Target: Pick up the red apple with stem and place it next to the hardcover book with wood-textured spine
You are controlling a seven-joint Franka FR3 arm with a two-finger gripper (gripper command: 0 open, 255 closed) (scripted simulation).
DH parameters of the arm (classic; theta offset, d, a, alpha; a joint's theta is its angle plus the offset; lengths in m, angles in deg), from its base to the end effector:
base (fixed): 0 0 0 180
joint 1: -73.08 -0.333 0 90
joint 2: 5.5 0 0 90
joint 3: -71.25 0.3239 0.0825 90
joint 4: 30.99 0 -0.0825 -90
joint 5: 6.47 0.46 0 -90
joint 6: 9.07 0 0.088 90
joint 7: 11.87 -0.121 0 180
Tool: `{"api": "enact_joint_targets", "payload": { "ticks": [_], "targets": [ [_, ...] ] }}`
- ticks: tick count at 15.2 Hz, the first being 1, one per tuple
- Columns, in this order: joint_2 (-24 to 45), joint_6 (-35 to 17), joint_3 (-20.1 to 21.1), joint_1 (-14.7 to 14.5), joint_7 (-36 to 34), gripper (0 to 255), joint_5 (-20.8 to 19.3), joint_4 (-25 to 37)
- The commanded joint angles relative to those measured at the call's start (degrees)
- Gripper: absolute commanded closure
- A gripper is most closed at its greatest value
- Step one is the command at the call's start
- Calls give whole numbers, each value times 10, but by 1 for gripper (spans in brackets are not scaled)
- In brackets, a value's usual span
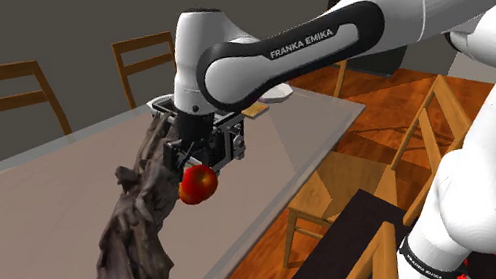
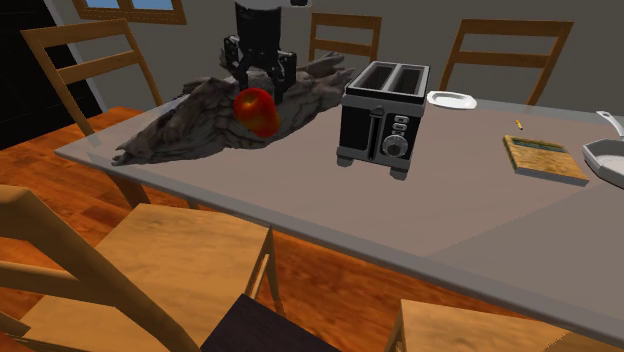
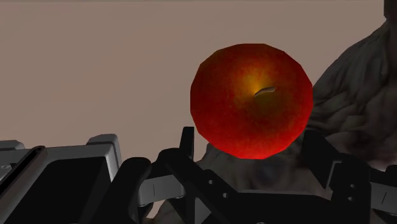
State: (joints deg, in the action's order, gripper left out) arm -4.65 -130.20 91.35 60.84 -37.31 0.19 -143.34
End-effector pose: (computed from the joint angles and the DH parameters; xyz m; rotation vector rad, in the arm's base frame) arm 0.5429 0.3510 0.4435 -2.9759 -0.0995 -0.1034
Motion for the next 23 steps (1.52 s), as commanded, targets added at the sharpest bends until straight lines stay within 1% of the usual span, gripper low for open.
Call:
{"api": "enact_joint_targets", "payload": {
  "ticks": [1, 12, 17, 23],
  "targets": [
    [-3, 14, 0, 0, -1, 255, 0, 11],
    [-14, 92, -2, 2, -7, 255, 0, 79],
    [-41, 98, -38, 35, 68, 255, 18, 51],
    [-53, 110, -83, 73, 154, 255, 28, 39]
  ]
}}
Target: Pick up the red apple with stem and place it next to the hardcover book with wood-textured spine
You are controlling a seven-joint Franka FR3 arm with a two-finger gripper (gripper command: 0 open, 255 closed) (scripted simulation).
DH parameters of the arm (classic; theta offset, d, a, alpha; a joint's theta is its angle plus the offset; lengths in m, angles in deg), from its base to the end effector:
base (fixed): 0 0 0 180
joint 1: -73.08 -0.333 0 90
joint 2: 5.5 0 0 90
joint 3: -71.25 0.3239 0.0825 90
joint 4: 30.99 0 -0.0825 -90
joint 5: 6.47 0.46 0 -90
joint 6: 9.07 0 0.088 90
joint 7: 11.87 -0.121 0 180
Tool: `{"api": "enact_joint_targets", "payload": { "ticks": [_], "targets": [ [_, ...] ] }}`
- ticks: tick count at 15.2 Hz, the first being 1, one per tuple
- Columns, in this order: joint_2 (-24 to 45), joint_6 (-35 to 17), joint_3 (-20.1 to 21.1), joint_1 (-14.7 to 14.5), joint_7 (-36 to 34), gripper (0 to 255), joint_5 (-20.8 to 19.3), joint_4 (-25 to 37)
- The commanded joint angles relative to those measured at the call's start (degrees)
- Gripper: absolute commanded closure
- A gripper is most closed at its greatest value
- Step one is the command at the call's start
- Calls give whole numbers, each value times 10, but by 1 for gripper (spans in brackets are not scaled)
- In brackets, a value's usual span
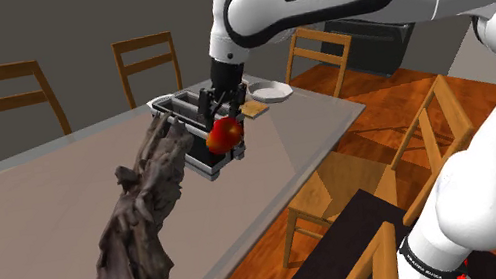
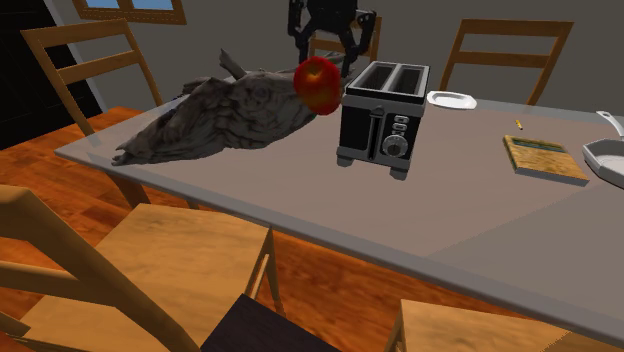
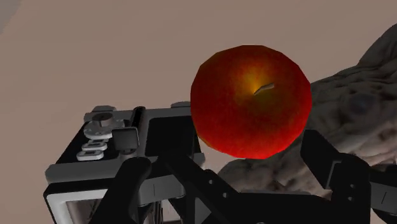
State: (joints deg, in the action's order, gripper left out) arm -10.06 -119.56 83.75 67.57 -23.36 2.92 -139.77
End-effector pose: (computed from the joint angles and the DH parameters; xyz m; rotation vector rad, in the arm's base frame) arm 0.5884 0.2084 0.5184 -2.9762 -0.0966 -0.1026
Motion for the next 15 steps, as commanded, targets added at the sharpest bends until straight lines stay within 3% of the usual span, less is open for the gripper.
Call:
{"api": "enact_joint_targets", "payload": {
  "ticks": [1, 15],
  "targets": [
    [1, 6, -15, 12, 28, 255, 1, 3],
    [59, 53, -112, 100, 209, 255, 5, 79]
  ]
}}
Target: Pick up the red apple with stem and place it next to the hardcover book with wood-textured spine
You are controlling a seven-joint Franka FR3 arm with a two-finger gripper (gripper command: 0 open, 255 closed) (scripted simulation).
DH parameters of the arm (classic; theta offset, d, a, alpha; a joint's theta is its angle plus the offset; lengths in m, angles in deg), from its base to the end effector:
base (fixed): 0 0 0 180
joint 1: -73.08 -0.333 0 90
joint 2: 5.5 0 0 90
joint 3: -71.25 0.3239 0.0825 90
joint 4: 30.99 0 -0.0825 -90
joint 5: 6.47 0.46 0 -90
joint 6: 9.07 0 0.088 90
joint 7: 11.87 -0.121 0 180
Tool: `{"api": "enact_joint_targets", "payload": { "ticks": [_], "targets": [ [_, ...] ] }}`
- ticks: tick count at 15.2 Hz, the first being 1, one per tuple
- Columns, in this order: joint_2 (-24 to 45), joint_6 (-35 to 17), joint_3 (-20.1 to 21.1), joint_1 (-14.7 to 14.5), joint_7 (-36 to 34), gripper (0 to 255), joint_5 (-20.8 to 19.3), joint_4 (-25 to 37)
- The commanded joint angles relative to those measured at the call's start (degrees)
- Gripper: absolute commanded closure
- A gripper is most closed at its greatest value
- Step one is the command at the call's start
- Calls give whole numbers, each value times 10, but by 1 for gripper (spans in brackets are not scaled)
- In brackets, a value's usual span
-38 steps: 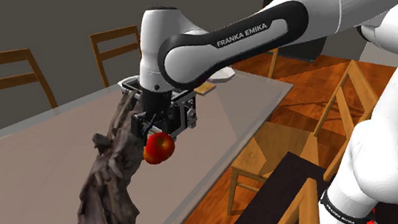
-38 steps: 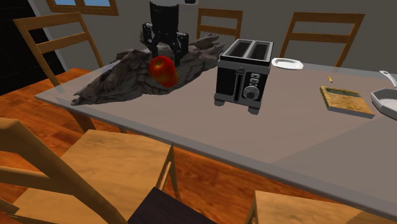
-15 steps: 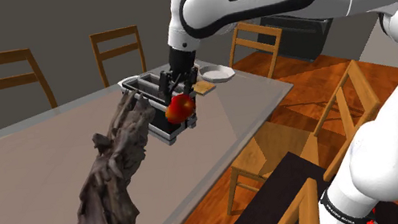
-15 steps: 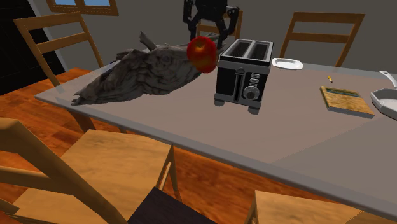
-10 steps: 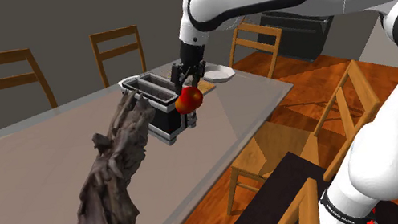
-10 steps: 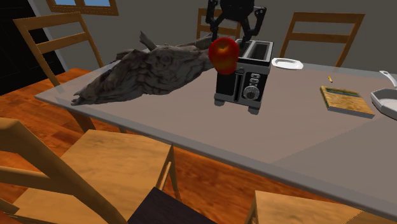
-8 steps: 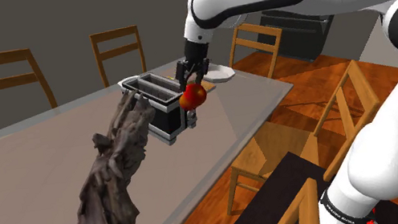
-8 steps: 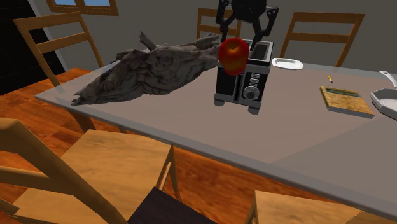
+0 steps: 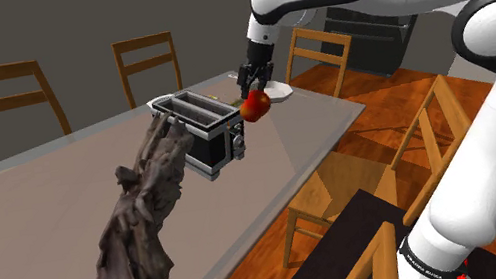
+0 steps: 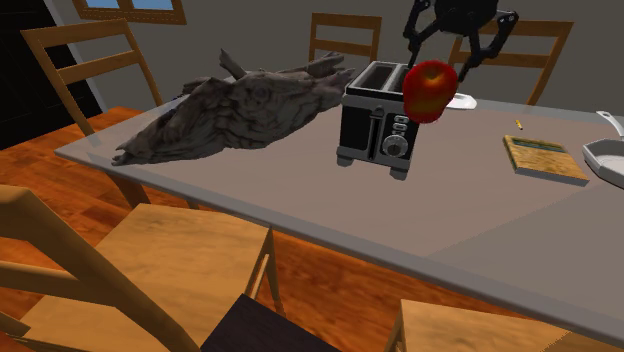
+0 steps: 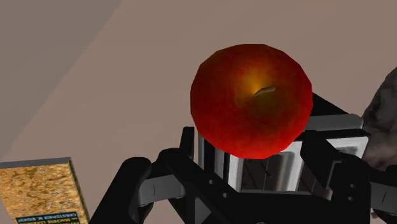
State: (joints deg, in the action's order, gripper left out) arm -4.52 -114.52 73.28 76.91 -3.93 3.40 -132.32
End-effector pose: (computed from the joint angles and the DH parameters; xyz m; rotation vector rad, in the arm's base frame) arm 0.6500 -0.0046 0.5233 -2.9757 -0.0978 -0.1026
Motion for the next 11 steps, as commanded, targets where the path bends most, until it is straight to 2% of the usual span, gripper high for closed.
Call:
{"api": "enact_joint_targets", "payload": {
  "ticks": [1, 11],
  "targets": [
    [12, 7, -13, 14, 27, 255, 1, 15],
    [126, 69, -65, 83, 139, 255, 14, 170]
  ]
}}
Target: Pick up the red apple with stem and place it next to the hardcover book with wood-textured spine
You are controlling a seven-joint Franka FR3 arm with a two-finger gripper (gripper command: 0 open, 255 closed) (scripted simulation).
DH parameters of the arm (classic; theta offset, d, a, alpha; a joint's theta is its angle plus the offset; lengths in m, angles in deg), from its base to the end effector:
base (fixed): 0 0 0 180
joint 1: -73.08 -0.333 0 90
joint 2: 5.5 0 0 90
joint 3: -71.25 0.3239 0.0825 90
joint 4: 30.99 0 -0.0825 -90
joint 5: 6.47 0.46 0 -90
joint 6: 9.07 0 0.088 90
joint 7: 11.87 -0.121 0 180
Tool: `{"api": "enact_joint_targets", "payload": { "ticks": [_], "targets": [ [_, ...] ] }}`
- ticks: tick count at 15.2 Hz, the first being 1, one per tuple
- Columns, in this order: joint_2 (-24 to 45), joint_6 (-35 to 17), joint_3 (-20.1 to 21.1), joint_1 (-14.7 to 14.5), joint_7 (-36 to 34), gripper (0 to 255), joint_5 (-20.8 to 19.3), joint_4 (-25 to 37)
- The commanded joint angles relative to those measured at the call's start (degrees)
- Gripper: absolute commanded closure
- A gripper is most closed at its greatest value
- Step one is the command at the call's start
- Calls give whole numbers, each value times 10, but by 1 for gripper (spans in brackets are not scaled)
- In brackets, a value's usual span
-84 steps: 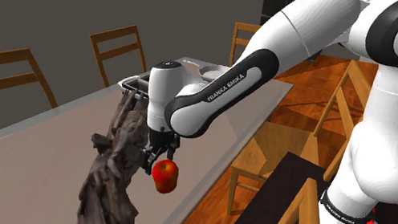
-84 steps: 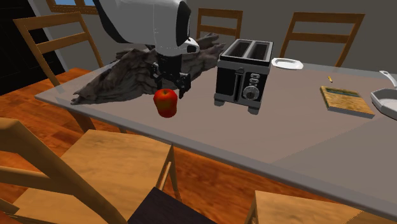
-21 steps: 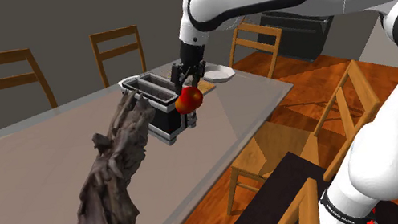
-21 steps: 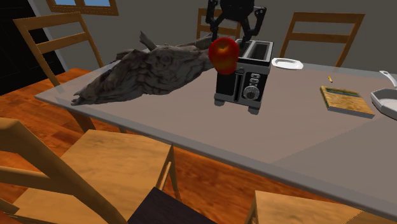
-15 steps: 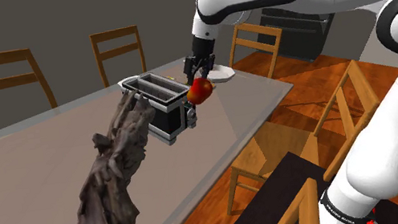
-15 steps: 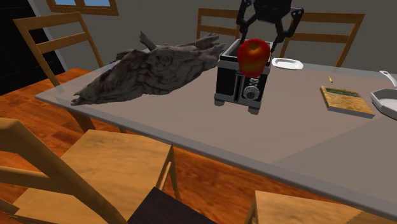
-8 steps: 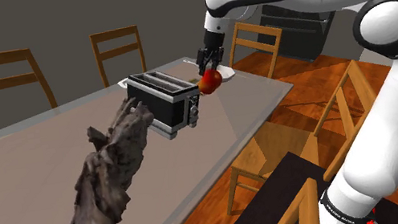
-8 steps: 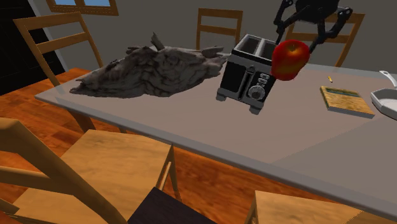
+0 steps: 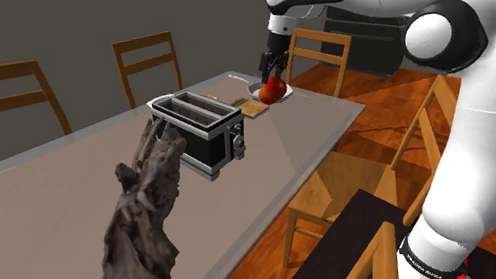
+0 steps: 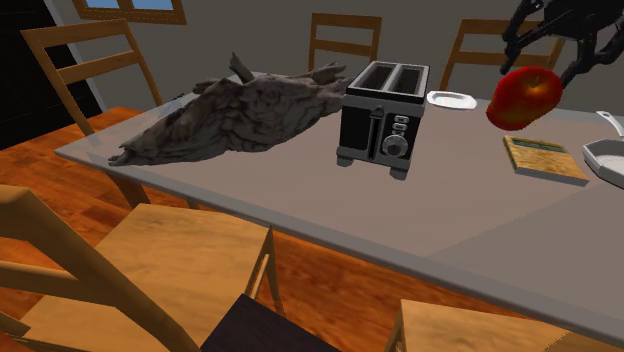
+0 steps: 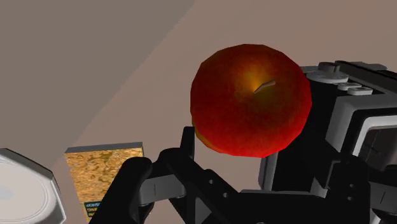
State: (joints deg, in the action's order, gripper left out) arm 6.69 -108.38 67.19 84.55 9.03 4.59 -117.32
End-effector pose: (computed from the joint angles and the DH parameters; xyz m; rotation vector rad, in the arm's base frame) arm 0.6867 -0.1657 0.5278 -2.9758 -0.0975 -0.1023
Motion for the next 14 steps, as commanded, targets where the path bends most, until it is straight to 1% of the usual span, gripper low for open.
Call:
{"api": "enact_joint_targets", "payload": {
  "ticks": [1, 4, 7, 9, 10, 14],
  "targets": [
    [29, 16, -8, 14, 19, 255, 4, 41],
    [79, 45, -18, 39, 48, 255, 11, 114],
    [140, 82, -25, 66, 72, 255, 19, 207],
    [190, 115, -28, 87, 85, 255, 25, 288],
    [243, 151, -28, 106, 93, 255, 31, 375],
    [222, 106, -29, 101, 101, 255, 29, 308]
  ]
}}
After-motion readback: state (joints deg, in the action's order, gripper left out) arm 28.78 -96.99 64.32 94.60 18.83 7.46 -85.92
